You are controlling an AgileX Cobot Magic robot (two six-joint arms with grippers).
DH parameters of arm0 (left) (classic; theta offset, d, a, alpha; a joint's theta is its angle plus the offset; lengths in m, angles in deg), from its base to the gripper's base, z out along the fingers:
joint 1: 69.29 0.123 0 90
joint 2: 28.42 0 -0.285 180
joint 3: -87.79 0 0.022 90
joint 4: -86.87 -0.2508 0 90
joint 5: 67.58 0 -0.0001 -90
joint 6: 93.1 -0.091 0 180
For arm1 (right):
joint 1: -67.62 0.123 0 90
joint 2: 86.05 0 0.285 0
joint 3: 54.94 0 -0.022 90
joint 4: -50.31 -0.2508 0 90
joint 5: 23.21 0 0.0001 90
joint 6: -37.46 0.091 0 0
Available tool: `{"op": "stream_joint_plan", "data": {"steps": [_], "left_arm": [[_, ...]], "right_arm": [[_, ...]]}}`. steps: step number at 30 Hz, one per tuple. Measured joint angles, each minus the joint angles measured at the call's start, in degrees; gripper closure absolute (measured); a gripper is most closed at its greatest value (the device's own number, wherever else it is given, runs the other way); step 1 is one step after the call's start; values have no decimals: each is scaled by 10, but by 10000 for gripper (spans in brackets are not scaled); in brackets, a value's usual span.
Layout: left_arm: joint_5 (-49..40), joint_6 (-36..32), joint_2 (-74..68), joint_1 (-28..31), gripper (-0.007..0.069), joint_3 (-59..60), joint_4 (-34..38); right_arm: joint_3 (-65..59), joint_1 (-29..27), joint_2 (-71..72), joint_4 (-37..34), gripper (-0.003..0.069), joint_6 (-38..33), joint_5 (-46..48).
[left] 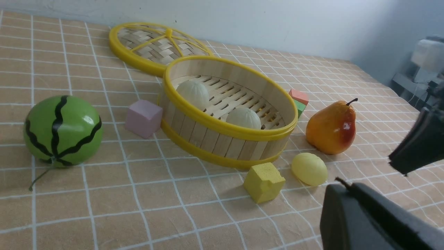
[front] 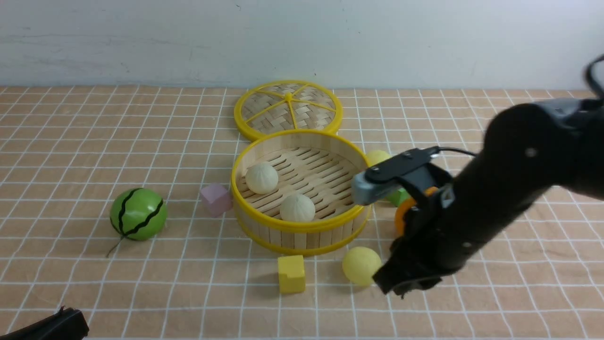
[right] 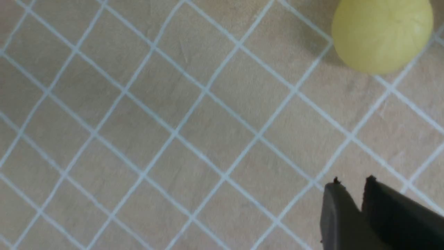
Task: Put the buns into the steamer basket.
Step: Use the right arm to grab a steamed stuffed bun
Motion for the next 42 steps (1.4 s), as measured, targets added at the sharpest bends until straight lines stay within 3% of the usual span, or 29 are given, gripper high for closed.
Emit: {"op": "stream_joint_plan", "data": {"steps": [1, 2, 7, 15, 26, 32, 34, 35, 37, 42], "left_arm": [[0, 0, 0, 0, 634, 0, 0], [0, 0, 0, 0, 633, 0, 0], [0, 0, 0, 0, 628, 0, 0], [0, 0, 0, 0, 622, 0, 0], [0, 0, 0, 0, 610, 0, 0], [0, 0, 0, 0, 608, 0, 0], [0, 0, 0, 0, 608, 0, 0], [0, 0, 0, 0, 608, 0, 0], [0, 0, 0, 0, 608, 0, 0], [0, 0, 0, 0, 606, 0, 0]], "right_arm": [[3, 1, -7, 4, 511, 4, -1], [27, 4, -37, 28, 445, 22, -10], [44, 4, -67, 52, 353, 54, -53], [44, 4, -108, 57, 344, 84, -134], [44, 4, -147, 78, 349, 86, -165], [46, 4, -151, 78, 431, 86, -166], [46, 4, -152, 78, 534, 86, -167], [46, 4, -152, 78, 543, 86, -167], [47, 4, -152, 83, 634, 86, -168], [47, 4, -149, 89, 659, 86, -165]]}}
